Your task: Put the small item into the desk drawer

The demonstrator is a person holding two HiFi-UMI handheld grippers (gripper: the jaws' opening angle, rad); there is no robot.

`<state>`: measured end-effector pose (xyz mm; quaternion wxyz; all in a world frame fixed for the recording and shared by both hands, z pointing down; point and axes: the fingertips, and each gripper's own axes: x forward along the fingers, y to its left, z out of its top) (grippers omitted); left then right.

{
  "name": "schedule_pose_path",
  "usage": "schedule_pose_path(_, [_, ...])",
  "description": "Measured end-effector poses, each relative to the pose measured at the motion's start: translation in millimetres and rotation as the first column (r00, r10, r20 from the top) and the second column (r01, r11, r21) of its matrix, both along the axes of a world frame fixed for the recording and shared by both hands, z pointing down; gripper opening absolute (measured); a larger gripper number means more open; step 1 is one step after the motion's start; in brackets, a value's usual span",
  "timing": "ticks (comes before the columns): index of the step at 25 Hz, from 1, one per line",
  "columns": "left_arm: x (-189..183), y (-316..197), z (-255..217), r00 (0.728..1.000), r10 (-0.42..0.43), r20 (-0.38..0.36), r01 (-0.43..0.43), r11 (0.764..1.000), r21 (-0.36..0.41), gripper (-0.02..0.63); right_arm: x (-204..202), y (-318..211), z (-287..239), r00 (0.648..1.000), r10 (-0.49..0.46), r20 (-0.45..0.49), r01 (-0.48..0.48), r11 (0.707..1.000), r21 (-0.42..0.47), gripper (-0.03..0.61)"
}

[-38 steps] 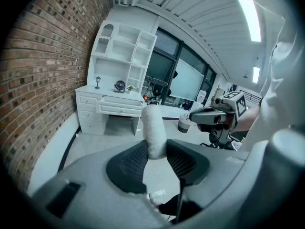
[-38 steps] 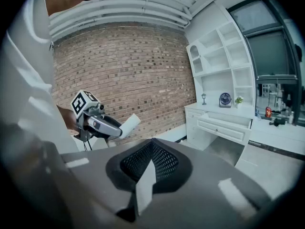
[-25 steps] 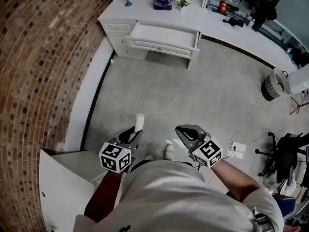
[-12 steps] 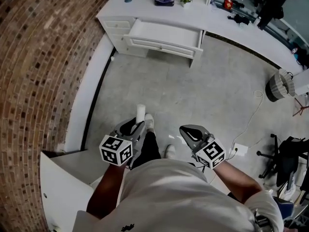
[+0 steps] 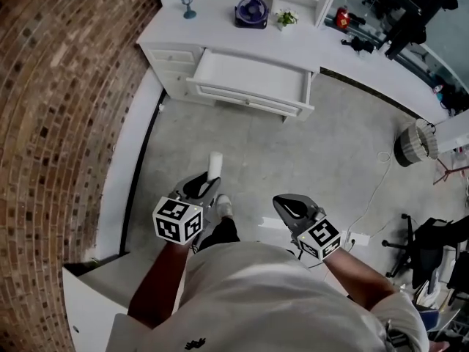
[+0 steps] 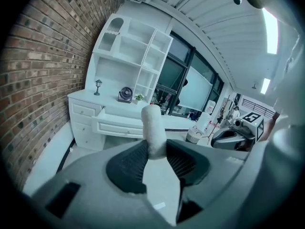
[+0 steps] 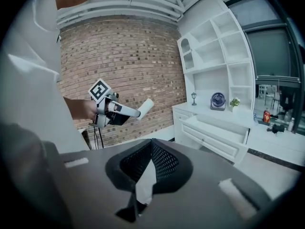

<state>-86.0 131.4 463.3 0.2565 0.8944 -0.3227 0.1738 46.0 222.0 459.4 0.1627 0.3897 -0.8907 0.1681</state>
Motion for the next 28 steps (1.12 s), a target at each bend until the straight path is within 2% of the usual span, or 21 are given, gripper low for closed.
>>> schedule_pose_path(6, [-25, -74, -4, 0.999, 0.027, -0.028, -0.028, 1.0, -0.001, 0.128, -34, -77, -5, 1.0, 0.006, -0.024, -0.007, 1.0, -0.009, 0.014])
schedule_pose_path(13, [-40, -137, 8, 0.999, 0.025, -0.042, -0.025, 1.0, -0.009, 0.128, -48, -129, -8, 0.999, 0.033, -0.023, -0.033, 0.999, -0.027, 0.014])
schedule_pose_path(18, [-34, -173, 21, 0.999, 0.016, -0.03, -0.016, 1.0, -0.022, 0.128, -41, -162, -8, 0.998, 0.056, -0.003, -0.056, 0.998, -0.036, 0.014])
schedule_pose_path(24, [-13, -224, 36, 1.0, -0.018, -0.007, 0.018, 0.999, -0.044, 0.128, -29, -209, -3, 1.0, 0.014, 0.012, -0.013, 0.999, -0.034, 0.014])
schedule_pose_path(28, [5, -270, 46, 0.999, -0.046, 0.017, 0.046, 0.997, -0.056, 0.127, -13, -257, -2, 1.0, -0.011, 0.028, 0.011, 1.0, -0.021, 0.014])
